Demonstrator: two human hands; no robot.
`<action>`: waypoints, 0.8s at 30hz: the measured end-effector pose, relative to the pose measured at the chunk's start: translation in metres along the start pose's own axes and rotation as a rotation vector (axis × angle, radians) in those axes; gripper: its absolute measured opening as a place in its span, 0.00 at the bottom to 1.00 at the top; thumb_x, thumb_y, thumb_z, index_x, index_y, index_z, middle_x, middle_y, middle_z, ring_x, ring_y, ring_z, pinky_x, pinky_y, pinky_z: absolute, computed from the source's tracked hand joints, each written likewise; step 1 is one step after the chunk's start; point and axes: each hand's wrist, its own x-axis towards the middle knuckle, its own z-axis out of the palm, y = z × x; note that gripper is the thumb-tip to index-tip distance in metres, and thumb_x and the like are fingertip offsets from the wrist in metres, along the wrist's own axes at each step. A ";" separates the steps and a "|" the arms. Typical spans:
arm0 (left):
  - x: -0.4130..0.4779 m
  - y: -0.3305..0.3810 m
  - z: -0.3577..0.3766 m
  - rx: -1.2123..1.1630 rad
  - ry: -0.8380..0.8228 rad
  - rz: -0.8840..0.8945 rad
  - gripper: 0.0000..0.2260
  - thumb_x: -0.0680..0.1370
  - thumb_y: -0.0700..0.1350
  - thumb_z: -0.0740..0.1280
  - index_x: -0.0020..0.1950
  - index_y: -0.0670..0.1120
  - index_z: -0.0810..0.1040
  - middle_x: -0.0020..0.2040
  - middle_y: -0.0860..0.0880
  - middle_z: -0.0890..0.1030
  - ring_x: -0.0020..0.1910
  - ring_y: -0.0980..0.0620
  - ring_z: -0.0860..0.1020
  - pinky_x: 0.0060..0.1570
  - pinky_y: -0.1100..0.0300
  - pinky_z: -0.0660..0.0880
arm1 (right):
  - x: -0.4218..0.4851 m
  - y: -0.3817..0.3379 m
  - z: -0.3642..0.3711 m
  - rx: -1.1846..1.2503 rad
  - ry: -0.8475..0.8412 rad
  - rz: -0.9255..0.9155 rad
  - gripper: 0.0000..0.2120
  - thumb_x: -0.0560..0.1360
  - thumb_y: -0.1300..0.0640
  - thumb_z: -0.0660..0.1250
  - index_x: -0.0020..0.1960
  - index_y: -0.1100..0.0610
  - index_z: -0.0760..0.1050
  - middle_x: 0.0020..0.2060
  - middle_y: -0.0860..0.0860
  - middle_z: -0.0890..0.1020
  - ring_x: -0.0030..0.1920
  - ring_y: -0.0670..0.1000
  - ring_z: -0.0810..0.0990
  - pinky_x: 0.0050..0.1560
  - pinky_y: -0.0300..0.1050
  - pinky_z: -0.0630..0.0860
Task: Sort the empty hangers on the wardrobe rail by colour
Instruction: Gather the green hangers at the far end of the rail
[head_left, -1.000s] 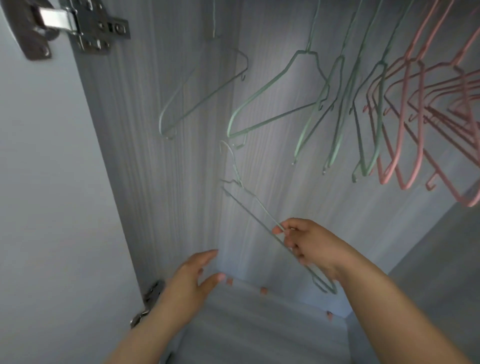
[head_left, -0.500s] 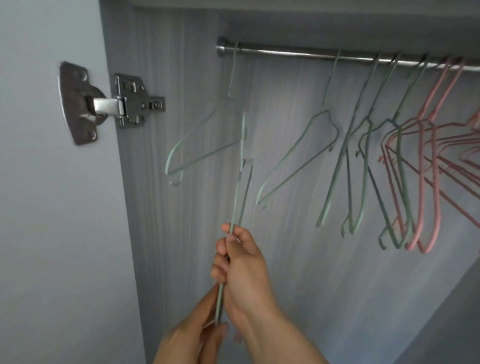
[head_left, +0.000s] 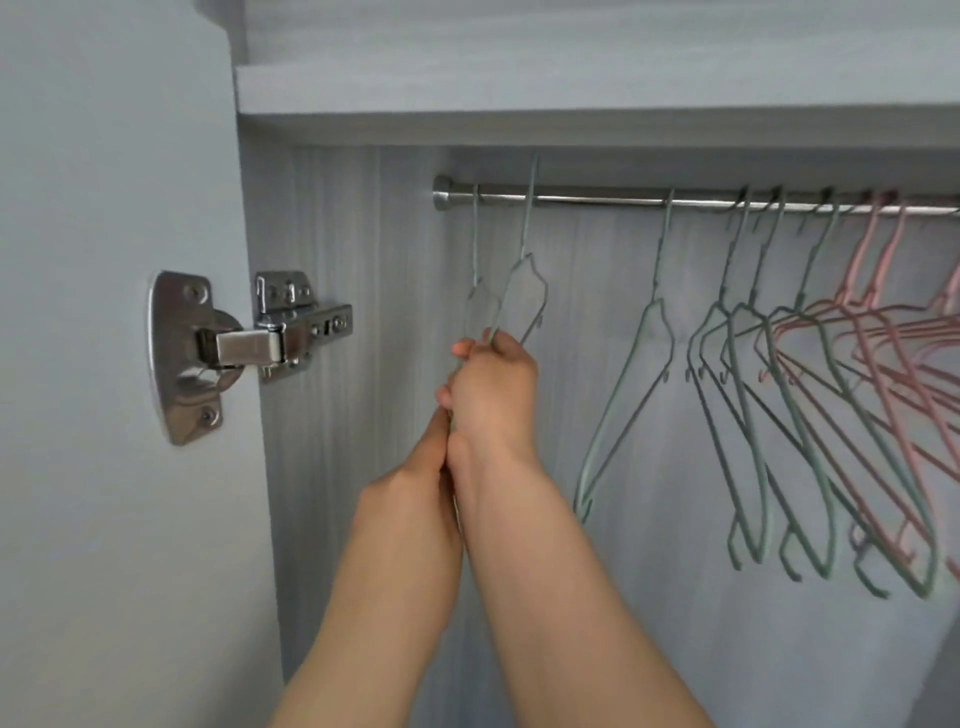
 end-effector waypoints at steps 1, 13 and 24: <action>0.006 0.002 0.004 0.020 -0.021 -0.007 0.21 0.77 0.40 0.55 0.68 0.57 0.64 0.30 0.57 0.70 0.27 0.64 0.65 0.30 0.76 0.66 | 0.006 -0.002 0.000 -0.014 0.008 0.028 0.19 0.73 0.72 0.48 0.31 0.54 0.64 0.28 0.50 0.69 0.25 0.47 0.62 0.26 0.39 0.60; -0.005 -0.020 0.029 -0.069 -0.169 -0.184 0.19 0.77 0.45 0.57 0.67 0.56 0.67 0.32 0.60 0.72 0.31 0.66 0.70 0.32 0.76 0.69 | 0.014 0.034 -0.019 -0.269 -0.057 0.016 0.16 0.78 0.64 0.51 0.64 0.63 0.65 0.38 0.47 0.76 0.37 0.49 0.71 0.52 0.48 0.71; 0.016 0.009 -0.034 0.176 0.251 0.204 0.20 0.73 0.40 0.61 0.64 0.41 0.69 0.60 0.41 0.74 0.60 0.48 0.69 0.61 0.66 0.62 | -0.032 0.009 -0.046 -0.840 -0.240 -0.506 0.27 0.77 0.63 0.55 0.74 0.52 0.52 0.75 0.49 0.48 0.72 0.44 0.46 0.64 0.27 0.43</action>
